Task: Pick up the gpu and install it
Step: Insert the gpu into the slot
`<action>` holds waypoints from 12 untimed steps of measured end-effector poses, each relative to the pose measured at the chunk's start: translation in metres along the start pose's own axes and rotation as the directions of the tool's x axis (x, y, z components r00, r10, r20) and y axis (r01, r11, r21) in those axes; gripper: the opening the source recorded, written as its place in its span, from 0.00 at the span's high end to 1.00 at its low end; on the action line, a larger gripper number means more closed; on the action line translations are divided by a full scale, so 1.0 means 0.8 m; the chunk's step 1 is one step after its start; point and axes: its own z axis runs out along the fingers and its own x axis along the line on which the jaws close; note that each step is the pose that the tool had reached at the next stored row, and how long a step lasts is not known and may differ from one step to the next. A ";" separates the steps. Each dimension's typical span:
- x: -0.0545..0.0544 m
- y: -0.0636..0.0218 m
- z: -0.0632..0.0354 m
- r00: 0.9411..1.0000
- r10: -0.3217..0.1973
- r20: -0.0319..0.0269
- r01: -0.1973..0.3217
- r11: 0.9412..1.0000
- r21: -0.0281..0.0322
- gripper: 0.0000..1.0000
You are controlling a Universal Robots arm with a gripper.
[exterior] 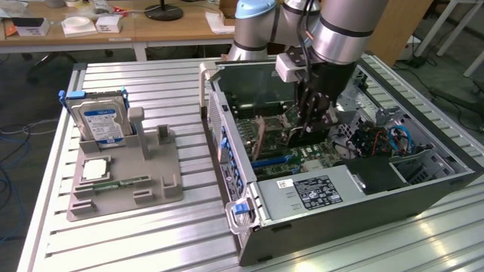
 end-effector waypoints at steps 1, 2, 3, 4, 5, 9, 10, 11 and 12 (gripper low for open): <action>0.000 0.001 0.002 1.000 0.001 0.000 -0.001 1.000 0.000 0.74; 0.000 0.004 0.004 1.000 0.001 0.000 -0.001 1.000 0.000 0.74; 0.000 0.006 0.005 1.000 0.001 -0.001 -0.001 1.000 0.000 0.74; 0.000 0.009 0.007 1.000 0.001 -0.001 -0.001 1.000 0.000 0.74; 0.000 0.012 0.008 1.000 0.001 -0.001 -0.001 1.000 0.000 0.74; -0.001 0.018 0.016 1.000 0.001 -0.002 -0.001 1.000 0.000 0.74; -0.001 0.018 0.018 1.000 0.001 -0.002 -0.001 1.000 0.000 0.74; -0.001 0.018 0.021 1.000 0.001 -0.002 -0.001 1.000 0.000 0.74; -0.001 0.018 0.023 1.000 0.000 -0.002 0.000 1.000 0.000 0.74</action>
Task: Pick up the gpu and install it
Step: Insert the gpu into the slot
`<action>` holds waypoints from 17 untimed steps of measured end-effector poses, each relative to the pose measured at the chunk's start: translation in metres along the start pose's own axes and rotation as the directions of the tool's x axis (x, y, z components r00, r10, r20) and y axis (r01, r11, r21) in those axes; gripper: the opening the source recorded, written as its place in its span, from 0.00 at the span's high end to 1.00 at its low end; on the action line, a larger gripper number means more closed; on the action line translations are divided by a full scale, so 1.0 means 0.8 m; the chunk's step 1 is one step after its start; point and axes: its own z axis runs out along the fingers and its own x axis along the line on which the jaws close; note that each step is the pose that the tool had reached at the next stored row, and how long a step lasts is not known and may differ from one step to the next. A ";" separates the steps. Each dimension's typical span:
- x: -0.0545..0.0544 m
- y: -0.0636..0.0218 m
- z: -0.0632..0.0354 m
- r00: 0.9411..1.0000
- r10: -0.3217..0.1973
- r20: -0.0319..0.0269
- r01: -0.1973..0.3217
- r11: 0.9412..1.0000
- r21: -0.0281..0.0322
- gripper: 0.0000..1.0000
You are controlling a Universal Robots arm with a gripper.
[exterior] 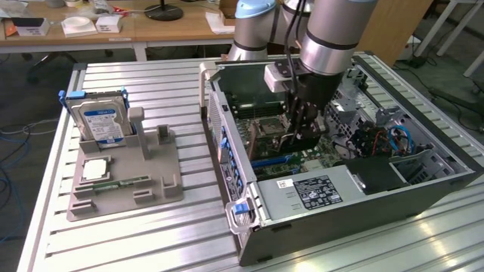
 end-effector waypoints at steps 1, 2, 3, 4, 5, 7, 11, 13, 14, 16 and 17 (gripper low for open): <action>0.000 0.000 0.002 1.000 0.000 0.000 0.000 1.000 0.000 0.74; -0.001 0.000 0.004 1.000 0.000 0.000 0.000 1.000 0.000 0.74; -0.001 0.000 0.006 1.000 0.000 0.000 0.000 1.000 0.000 0.74; -0.003 0.001 0.008 1.000 0.000 0.000 0.000 1.000 0.000 0.74; -0.005 0.002 0.009 1.000 0.000 0.000 0.000 1.000 0.000 0.74; -0.008 0.004 0.012 1.000 0.000 0.000 0.000 1.000 0.000 0.74; -0.011 0.010 0.017 1.000 0.000 0.000 0.000 1.000 0.000 0.74; -0.011 0.012 0.020 1.000 0.000 0.000 0.000 1.000 0.000 0.74; -0.011 0.014 0.022 1.000 0.000 0.000 0.000 1.000 0.000 0.74; -0.011 0.017 0.024 1.000 0.000 0.000 0.000 1.000 0.000 0.74; -0.011 0.018 0.025 1.000 0.000 0.000 0.000 1.000 0.000 0.74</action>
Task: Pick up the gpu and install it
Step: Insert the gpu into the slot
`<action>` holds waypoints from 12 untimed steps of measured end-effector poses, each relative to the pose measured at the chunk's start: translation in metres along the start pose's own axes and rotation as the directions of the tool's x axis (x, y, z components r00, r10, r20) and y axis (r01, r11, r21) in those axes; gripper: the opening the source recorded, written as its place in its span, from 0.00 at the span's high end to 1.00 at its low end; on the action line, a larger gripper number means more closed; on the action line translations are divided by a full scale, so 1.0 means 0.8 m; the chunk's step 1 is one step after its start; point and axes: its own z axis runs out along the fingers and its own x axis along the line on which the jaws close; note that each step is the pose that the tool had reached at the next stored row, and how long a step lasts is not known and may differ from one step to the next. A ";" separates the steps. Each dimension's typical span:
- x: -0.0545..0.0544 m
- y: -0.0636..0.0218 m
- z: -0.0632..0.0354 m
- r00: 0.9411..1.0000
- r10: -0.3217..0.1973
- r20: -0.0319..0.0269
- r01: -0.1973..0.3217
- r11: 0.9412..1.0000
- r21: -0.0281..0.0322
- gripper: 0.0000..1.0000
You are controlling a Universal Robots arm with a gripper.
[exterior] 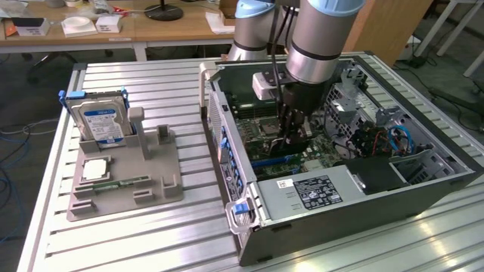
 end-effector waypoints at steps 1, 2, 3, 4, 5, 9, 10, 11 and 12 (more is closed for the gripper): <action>0.000 0.001 0.001 1.000 0.000 0.000 0.000 1.000 0.000 0.74; 0.000 0.002 0.001 1.000 0.000 0.000 0.000 1.000 0.000 0.74; 0.000 0.002 0.001 1.000 0.000 0.000 0.000 1.000 0.000 0.74; 0.000 0.003 0.001 1.000 0.000 0.000 0.000 1.000 0.000 0.74; 0.000 0.004 0.002 1.000 0.000 0.000 0.000 1.000 0.000 0.74; 0.000 0.006 0.003 1.000 0.000 0.000 0.000 1.000 0.000 0.74; 0.000 0.006 0.003 1.000 0.000 0.000 0.000 1.000 0.000 0.74; 0.000 0.006 0.003 1.000 0.000 0.000 0.000 1.000 0.000 0.74; 0.000 0.007 0.003 1.000 0.000 0.000 0.000 1.000 0.000 0.74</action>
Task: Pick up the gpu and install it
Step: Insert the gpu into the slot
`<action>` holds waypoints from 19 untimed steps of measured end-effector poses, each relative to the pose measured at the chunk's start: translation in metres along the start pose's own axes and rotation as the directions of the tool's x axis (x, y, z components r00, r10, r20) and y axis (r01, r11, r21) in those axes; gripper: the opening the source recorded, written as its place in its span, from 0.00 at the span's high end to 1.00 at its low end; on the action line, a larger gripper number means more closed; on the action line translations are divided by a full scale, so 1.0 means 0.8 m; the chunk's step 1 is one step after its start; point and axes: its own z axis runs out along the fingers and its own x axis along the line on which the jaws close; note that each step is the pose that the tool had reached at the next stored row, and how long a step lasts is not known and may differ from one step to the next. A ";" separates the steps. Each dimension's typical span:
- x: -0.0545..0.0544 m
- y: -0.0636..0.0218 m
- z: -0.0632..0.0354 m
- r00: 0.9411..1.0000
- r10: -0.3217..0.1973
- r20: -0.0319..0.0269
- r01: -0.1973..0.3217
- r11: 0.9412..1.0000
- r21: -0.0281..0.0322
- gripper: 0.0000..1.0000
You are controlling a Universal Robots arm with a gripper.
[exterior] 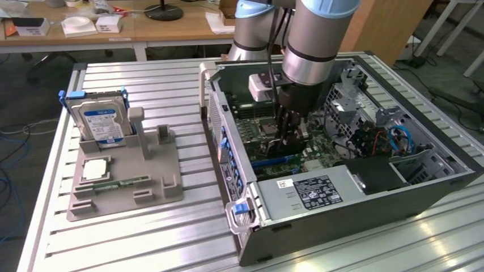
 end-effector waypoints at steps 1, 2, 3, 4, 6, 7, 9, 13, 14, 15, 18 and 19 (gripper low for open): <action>0.000 0.001 0.000 1.000 0.000 0.000 0.000 1.000 0.000 0.74; 0.000 0.002 0.001 1.000 0.000 0.000 0.000 1.000 0.000 0.74; 0.000 0.003 0.001 1.000 0.000 0.000 0.000 1.000 0.000 0.74; 0.000 0.003 0.000 1.000 0.000 0.000 0.000 1.000 0.000 0.74; 0.000 0.003 0.001 1.000 0.000 0.000 0.000 1.000 0.000 0.74; 0.000 0.003 0.001 1.000 0.000 0.000 0.000 1.000 0.000 0.74; 0.000 0.003 0.001 1.000 0.000 0.000 0.000 1.000 0.000 0.74; 0.000 0.003 0.003 1.000 0.000 0.000 0.000 1.000 0.000 0.74; 0.000 0.004 0.003 1.000 0.000 0.000 0.000 1.000 0.000 0.74; 0.000 0.004 0.004 1.000 0.000 0.000 0.000 1.000 0.000 0.74; 0.000 0.004 0.005 1.000 0.000 0.000 0.000 1.000 0.000 0.74; 0.000 0.004 0.006 1.000 0.000 0.000 0.000 1.000 0.000 0.74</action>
